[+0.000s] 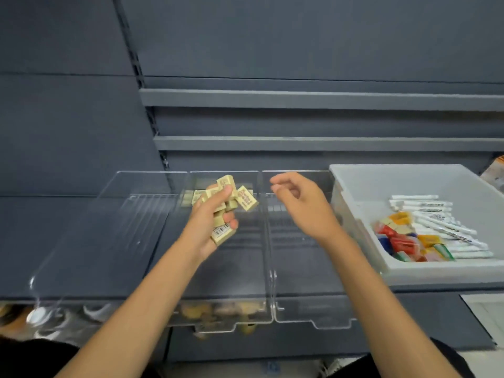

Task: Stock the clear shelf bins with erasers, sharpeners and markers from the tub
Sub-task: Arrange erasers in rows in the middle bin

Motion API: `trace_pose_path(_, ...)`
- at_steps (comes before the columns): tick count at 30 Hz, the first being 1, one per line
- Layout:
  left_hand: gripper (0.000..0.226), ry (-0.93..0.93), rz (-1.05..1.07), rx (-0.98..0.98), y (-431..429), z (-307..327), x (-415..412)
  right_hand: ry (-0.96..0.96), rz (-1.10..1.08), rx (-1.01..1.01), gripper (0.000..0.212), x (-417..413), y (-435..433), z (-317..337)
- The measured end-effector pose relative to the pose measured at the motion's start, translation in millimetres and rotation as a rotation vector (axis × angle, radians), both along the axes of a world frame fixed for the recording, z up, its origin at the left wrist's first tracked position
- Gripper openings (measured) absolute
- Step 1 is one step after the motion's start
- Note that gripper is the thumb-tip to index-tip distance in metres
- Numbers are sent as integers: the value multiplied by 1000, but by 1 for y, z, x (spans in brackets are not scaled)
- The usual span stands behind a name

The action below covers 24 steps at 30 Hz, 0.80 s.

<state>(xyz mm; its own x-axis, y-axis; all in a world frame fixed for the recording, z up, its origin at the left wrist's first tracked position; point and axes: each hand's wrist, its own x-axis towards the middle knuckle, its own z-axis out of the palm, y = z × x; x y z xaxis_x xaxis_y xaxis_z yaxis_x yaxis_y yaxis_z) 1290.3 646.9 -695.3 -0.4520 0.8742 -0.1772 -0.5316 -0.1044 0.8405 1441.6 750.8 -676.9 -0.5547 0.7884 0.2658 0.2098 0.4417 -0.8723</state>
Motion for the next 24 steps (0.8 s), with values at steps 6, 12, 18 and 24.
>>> trace_pose_path(6,37,-89,47,-70,-27,-13,-21,20,126,-18,12,-35,-26,-29)
trace_pose_path(12,25,-55,52,2,-27,-22,-38,-71,252,-46,11,-59,-24,-34)
trace_pose_path(18,12,-31,24,40,-31,-25,-39,94,271,-148,12,-70,-37,-45)
trace_pose_path(24,26,-30,51,24,-39,-30,-39,58,330,-160,30,-72,-53,-58)
